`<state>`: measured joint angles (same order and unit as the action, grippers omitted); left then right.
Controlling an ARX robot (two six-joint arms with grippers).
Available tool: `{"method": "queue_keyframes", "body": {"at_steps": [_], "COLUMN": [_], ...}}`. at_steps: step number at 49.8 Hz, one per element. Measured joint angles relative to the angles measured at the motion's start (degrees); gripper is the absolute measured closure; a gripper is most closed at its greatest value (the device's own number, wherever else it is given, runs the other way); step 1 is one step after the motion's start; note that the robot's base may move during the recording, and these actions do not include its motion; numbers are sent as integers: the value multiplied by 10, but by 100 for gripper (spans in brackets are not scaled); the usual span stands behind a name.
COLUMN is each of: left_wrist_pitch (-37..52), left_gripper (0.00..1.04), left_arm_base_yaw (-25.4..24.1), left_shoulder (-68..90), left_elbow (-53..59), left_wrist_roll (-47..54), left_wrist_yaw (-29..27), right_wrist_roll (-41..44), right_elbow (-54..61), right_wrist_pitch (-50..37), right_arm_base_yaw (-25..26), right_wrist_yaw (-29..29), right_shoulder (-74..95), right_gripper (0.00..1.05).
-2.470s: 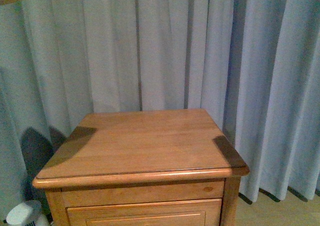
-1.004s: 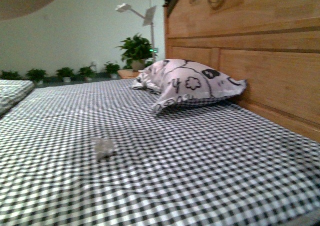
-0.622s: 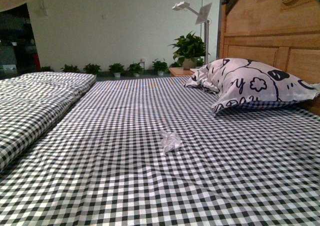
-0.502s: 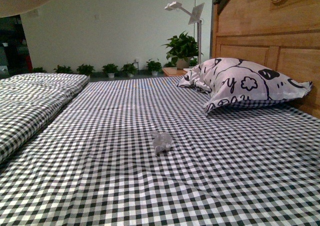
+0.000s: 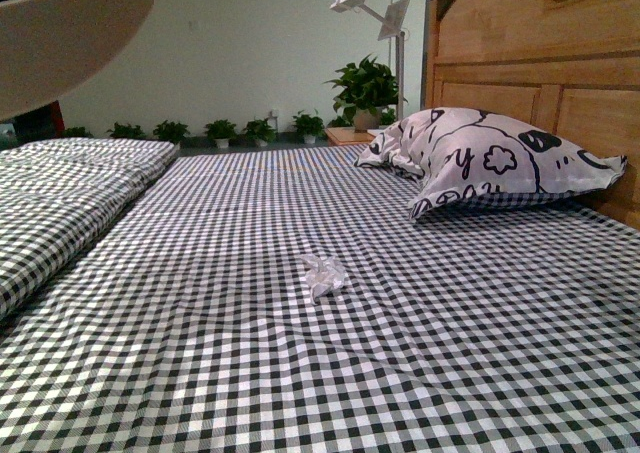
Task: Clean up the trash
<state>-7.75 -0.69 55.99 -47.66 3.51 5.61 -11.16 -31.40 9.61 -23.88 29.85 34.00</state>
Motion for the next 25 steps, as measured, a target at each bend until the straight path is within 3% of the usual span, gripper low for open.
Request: {"method": "queue_keyframes", "body": {"at_steps": [14, 25], "left_wrist_pitch": [0, -49], "left_gripper": [79, 79], "left_arm_base_yaw": [-3, -7], "left_shoulder": [96, 178], "left_elbow": [-69, -111], "left_wrist_roll": [96, 209], "left_wrist_yaw": [87, 150], "right_wrist_roll": [0, 0], "right_elbow": [0, 0], "right_wrist_pitch": [0, 0], "right_arm_base_yaw": [0, 0], "right_wrist_yaw": [0, 0], "right_shoulder": [0, 0], "right_gripper": [84, 84]}}
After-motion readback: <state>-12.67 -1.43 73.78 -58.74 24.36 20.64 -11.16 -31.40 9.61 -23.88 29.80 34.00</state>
